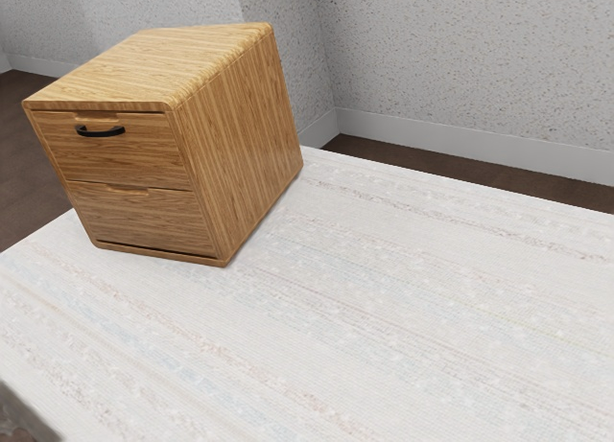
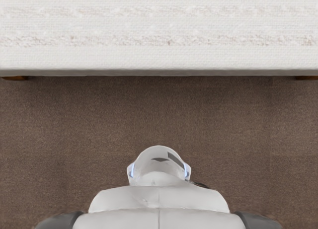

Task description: Pull the drawer handle with one arm to open the drawer

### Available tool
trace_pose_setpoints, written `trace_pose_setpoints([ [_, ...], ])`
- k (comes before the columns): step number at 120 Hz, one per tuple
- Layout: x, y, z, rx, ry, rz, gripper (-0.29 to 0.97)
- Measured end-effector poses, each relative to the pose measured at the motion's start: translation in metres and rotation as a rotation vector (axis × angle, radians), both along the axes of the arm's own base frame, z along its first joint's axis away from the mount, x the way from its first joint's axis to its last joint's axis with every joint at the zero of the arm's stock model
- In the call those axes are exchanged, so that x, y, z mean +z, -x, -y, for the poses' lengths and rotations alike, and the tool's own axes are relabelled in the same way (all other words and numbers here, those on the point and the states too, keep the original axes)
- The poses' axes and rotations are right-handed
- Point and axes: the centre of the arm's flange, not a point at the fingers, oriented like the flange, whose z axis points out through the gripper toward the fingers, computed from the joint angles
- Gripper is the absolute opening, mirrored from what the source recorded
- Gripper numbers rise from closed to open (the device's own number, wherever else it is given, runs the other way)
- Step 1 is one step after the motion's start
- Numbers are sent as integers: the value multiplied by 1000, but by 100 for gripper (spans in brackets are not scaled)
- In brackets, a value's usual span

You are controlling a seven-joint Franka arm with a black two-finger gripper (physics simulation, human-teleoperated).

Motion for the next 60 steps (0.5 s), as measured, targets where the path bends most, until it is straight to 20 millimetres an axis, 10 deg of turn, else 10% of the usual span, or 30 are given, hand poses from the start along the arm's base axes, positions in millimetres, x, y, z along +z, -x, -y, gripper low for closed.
trace_pose_setpoints([
  [60, -30, -118, 0, 0, 0, -33, 68],
])
